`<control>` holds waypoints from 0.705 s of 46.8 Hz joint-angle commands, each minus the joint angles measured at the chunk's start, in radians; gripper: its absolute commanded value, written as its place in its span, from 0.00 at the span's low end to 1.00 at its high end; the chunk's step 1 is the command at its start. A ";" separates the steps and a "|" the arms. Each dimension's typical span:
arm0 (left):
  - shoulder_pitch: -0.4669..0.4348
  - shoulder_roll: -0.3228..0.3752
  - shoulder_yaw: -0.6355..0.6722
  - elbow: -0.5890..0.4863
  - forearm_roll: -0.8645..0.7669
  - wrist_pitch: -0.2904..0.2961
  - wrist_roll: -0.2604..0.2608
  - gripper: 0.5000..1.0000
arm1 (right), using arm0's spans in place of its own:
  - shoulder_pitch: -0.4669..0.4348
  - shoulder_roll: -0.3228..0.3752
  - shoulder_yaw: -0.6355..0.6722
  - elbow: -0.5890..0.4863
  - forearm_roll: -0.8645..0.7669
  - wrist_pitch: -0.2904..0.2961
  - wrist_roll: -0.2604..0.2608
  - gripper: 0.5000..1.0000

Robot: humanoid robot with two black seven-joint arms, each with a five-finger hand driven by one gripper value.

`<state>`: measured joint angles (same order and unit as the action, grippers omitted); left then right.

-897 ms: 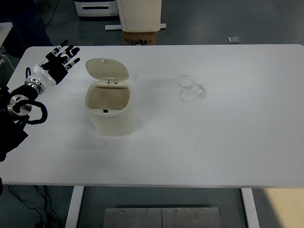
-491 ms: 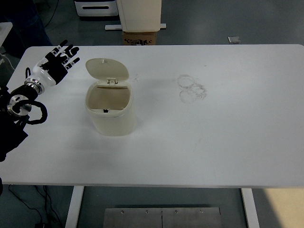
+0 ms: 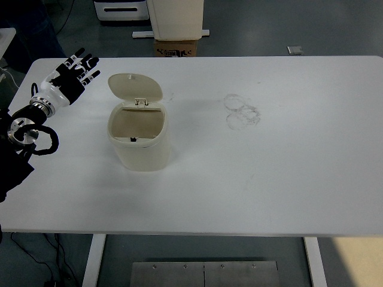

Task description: Close trash bin

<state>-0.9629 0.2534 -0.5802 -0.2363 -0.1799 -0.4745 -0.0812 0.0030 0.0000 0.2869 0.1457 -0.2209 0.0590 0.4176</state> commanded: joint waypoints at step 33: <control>-0.057 0.267 0.037 -0.429 0.020 0.112 0.012 1.00 | 0.000 0.000 0.000 0.000 0.000 0.001 0.000 0.98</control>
<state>-1.0085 0.4921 -0.5613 -0.6160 -0.1641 -0.3866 -0.0689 0.0033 -0.0001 0.2867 0.1457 -0.2209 0.0594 0.4175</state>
